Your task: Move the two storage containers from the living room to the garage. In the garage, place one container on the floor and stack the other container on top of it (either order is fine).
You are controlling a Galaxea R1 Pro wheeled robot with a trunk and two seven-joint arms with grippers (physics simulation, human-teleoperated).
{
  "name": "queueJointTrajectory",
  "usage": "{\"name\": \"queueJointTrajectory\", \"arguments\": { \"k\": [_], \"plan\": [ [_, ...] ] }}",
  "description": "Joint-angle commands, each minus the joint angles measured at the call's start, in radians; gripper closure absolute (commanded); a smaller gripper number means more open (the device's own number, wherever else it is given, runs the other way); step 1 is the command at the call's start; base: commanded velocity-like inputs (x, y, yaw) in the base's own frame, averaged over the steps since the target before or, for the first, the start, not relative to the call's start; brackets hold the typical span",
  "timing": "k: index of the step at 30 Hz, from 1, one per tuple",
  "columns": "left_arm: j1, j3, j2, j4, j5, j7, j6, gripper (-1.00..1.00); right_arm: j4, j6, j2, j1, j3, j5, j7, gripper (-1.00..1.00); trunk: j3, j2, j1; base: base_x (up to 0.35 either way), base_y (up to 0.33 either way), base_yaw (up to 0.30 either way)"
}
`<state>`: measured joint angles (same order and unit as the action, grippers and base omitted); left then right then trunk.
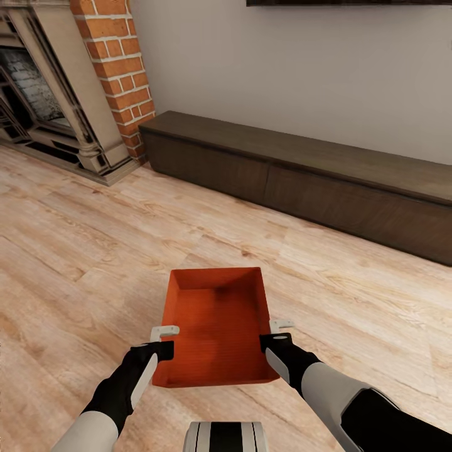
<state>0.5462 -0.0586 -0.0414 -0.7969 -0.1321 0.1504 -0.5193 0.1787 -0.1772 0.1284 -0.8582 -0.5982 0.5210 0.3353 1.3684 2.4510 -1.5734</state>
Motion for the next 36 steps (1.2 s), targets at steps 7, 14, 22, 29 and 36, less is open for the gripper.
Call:
{"name": "queueJointTrajectory", "arguments": {
  "k": [7, 14, 22, 29, 36],
  "plan": [
    [0.0, -0.003, 0.003, -0.001, 0.012, 0.012, -0.011, 1.0, 0.002, -0.007, 0.0, -0.001, -0.009, -0.004, 0.005, 1.0, -0.021, -0.049, 0.027, 0.0, 0.0, 0.0],
    [0.0, -0.003, 0.003, -0.001, 0.012, 0.013, -0.011, 1.0, 0.004, -0.007, -0.001, -0.001, -0.009, -0.004, 0.004, 1.0, -0.043, -0.098, 0.054, 0.0, 0.0, 0.0],
    [0.0, -0.003, 0.004, -0.001, 0.011, 0.014, -0.011, 1.0, 0.015, -0.007, -0.003, -0.001, -0.011, -0.004, 0.002, 1.0, -0.068, -0.154, 0.085, 0.0, 0.0, 0.0],
    [0.0, -0.003, 0.005, -0.002, 0.011, 0.015, -0.011, 1.0, 0.016, -0.007, -0.004, -0.001, -0.011, -0.004, -0.002, 1.0, -0.09, -0.203, 0.111, 0.0, 0.0, 0.0],
    [0.0, -0.003, 0.005, -0.002, 0.011, 0.015, -0.011, 1.0, 0.016, -0.007, -0.004, -0.001, -0.01, -0.004, -0.002, 1.0, -0.112, -0.252, 0.138, 0.0, 0.0, 0.0]
  ]
}}
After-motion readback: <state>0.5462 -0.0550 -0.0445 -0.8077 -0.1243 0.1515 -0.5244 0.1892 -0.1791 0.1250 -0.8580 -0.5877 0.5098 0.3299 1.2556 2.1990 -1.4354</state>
